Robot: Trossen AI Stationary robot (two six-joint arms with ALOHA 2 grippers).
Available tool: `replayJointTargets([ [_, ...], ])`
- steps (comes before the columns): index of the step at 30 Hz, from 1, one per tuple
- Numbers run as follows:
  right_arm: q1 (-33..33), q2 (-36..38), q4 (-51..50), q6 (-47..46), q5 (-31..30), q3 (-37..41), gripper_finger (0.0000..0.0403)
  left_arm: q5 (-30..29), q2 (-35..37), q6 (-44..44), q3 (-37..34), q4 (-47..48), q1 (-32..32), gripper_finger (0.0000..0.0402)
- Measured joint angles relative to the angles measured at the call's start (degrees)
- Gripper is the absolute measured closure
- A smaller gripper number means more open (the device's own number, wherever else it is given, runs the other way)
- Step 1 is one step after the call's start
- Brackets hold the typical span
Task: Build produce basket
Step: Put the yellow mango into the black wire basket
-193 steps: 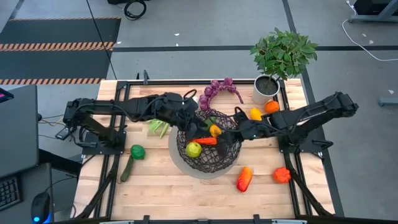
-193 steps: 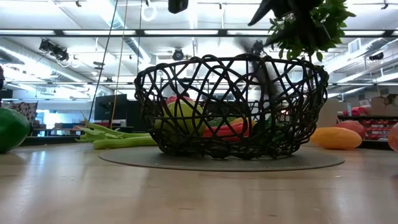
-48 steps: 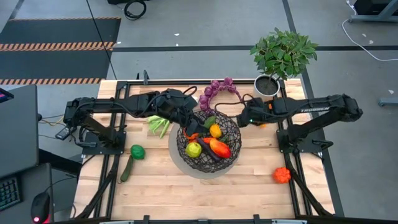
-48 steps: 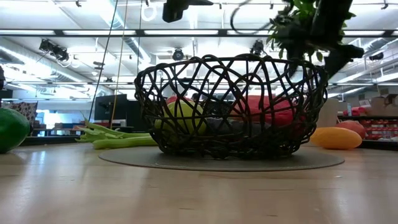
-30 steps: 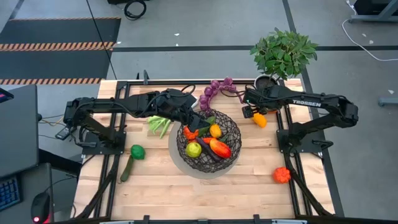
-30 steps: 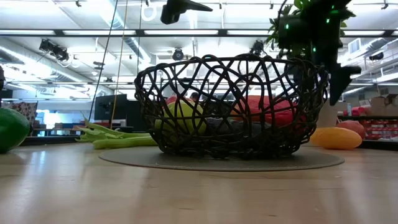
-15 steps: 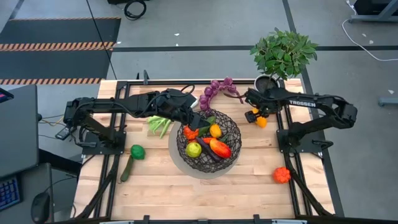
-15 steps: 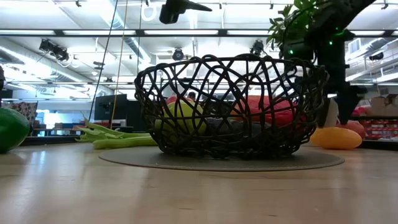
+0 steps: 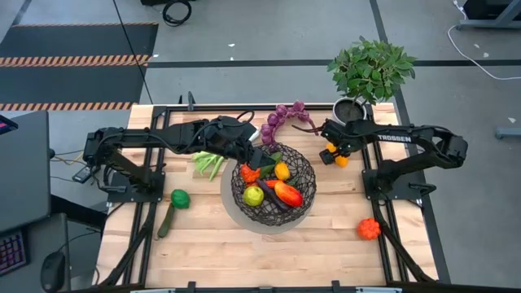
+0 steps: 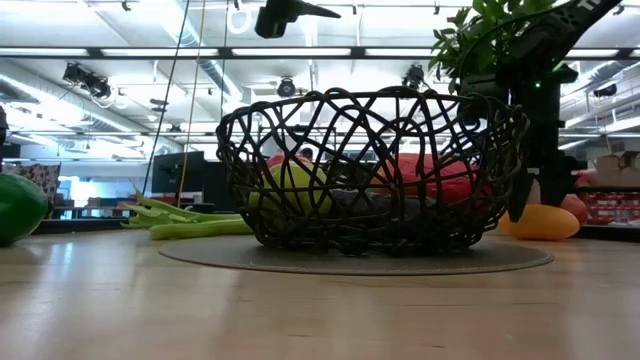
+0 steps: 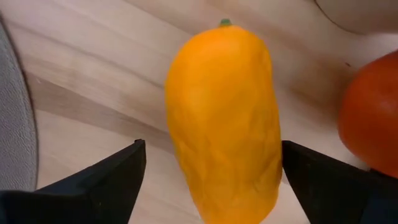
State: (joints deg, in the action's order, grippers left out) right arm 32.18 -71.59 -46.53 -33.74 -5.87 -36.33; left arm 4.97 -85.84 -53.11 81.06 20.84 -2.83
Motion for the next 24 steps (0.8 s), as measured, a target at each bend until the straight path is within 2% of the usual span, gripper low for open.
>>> replayJointTargets([
  [6, 0.0, 0.0, 3.7, -0.1, 2.2, 2.6, 0.0073, 0.0, 0.0, -0.3, 0.0, 0.0, 0.0, 0.0104],
  [16, -0.4, 0.0, 5.7, -2.5, 8.8, 5.5, 0.018, -1.1, 0.0, -0.3, 0.0, 0.5, 0.0, 0.0104],
  [24, -2.5, -0.1, 6.0, -2.1, 13.1, -2.1, 0.0175, -3.9, 0.0, 0.2, 0.0, 6.4, -1.2, 0.0104],
])
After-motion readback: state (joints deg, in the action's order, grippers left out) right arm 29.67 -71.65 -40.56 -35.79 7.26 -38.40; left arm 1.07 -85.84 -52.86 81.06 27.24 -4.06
